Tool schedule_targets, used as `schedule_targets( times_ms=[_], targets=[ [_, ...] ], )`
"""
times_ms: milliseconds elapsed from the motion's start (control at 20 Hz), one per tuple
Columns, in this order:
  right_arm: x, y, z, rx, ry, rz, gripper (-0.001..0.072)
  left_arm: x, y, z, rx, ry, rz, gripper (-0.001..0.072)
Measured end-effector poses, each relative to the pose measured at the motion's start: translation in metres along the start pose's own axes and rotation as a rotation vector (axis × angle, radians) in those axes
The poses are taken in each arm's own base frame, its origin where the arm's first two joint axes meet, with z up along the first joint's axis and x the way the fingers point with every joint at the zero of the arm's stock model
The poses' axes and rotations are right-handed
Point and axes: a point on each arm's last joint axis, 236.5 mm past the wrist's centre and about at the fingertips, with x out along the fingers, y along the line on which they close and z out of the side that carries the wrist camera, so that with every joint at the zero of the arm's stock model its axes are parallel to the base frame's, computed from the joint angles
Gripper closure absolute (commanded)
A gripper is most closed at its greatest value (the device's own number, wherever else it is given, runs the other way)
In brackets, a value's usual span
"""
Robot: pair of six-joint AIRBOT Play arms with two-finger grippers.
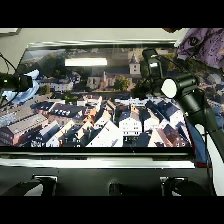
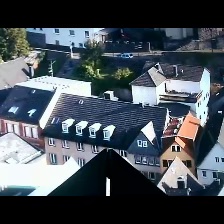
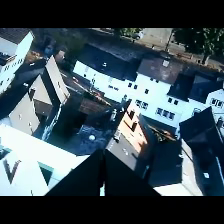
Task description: Fold the clothes and pants, and hang the long-sleeved shirts on hangers.
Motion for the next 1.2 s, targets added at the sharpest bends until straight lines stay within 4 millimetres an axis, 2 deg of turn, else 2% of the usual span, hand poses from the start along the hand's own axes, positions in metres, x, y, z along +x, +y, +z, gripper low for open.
schedule_targets(
  times_ms=[1100,1150,1200],
  targets=[
    [0.0000,-0.0001,0.0000,0.000,0.000,0.000,0.0678,0.0000,0.0000,0.0000,0.000,0.000,0.000,0.0687],
    [0.0000,-0.0002,0.0000,0.000,0.000,-0.001,0.0678,0.0000,0.0000,0.0005,0.000,-0.002,0.000,0.0678],
    [0.0000,-0.0002,0.0000,0.000,0.000,-0.001,0.0678,0.0004,0.0001,0.0021,0.000,-0.009,0.000,0.0511]
  ],
)
